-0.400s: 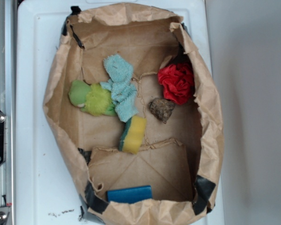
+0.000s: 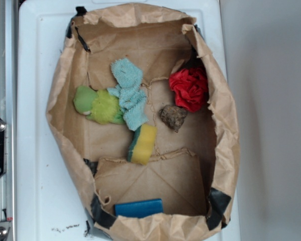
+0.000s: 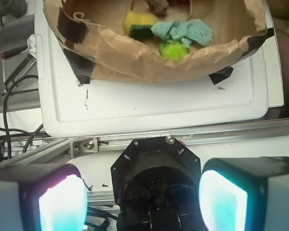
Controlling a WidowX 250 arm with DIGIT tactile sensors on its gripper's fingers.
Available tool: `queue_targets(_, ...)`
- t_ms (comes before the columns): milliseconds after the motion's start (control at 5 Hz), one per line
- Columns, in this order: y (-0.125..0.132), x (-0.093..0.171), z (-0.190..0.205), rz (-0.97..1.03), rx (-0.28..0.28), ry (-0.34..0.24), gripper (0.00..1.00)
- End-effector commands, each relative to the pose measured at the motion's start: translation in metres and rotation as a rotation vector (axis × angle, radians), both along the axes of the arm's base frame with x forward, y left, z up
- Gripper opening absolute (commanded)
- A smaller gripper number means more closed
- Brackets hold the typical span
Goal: Grab the blue cloth.
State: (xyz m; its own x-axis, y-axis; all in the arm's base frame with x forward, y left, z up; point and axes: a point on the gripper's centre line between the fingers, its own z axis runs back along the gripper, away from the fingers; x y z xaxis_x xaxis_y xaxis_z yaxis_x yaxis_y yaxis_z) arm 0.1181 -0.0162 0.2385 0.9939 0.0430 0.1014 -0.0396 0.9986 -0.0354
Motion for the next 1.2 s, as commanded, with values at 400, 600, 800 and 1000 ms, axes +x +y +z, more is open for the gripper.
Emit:
queue_targets(400,0.028,0.086,-0.045,-0.035,-0.044,-0.072,1.0)
queue_targets(600,0.039,0.105,-0.048,-0.057,-0.027,-0.098,1.0)
queue_targets(800,0.038,0.121,-0.055,-0.077,-0.027,-0.099,1.0)
queue_targets(1000,0.032,0.136,-0.055,-0.083,-0.009,-0.148,1.0)
